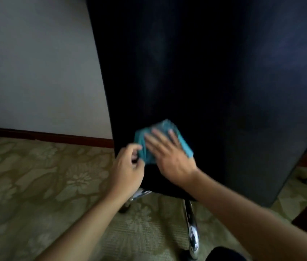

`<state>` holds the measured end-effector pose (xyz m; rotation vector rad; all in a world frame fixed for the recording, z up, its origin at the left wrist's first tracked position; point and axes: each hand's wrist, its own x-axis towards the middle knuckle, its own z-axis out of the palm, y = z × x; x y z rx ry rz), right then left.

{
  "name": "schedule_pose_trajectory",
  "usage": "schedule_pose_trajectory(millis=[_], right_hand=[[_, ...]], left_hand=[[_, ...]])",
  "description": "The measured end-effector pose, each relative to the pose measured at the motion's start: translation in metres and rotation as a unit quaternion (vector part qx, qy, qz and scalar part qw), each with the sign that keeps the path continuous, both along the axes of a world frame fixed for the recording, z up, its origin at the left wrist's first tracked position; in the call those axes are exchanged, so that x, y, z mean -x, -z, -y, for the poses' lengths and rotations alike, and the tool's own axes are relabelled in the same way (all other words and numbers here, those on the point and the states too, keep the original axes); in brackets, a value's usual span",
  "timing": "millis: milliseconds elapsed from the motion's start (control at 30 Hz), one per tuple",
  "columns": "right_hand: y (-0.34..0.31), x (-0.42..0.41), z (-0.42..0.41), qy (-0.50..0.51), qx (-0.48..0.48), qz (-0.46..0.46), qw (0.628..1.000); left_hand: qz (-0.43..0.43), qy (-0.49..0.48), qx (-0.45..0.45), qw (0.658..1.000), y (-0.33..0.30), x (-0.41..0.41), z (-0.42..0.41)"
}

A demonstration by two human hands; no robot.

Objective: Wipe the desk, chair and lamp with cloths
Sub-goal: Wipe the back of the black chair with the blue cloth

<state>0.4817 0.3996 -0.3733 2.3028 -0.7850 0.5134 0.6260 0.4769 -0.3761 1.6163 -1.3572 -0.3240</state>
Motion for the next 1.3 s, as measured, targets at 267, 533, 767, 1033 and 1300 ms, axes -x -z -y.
schedule_pose_trajectory(millis=[267, 533, 767, 1033, 1300], right_hand=[[-0.106, -0.059, 0.017, 0.02, 0.03, 0.016, 0.999], [-0.035, -0.009, -0.011, 0.035, 0.0, -0.101, 0.994], [-0.272, 0.01, 0.01, 0.022, 0.199, 0.189, 0.961], [-0.105, 0.122, 0.009, 0.081, 0.164, 0.153, 0.971], [-0.196, 0.209, 0.013, 0.102, 0.175, 0.289, 0.936]], left_hand=[[0.142, -0.131, 0.12, 0.974, -0.097, -0.033, 0.043], [0.042, -0.02, 0.0, 0.999, -0.034, -0.023, 0.034], [0.097, -0.064, 0.355, 0.928, -0.27, 0.034, 0.047], [0.326, 0.078, 0.264, 0.904, -0.179, 0.123, 0.029], [0.355, 0.15, 0.333, 0.86, -0.253, 0.207, 0.044]])
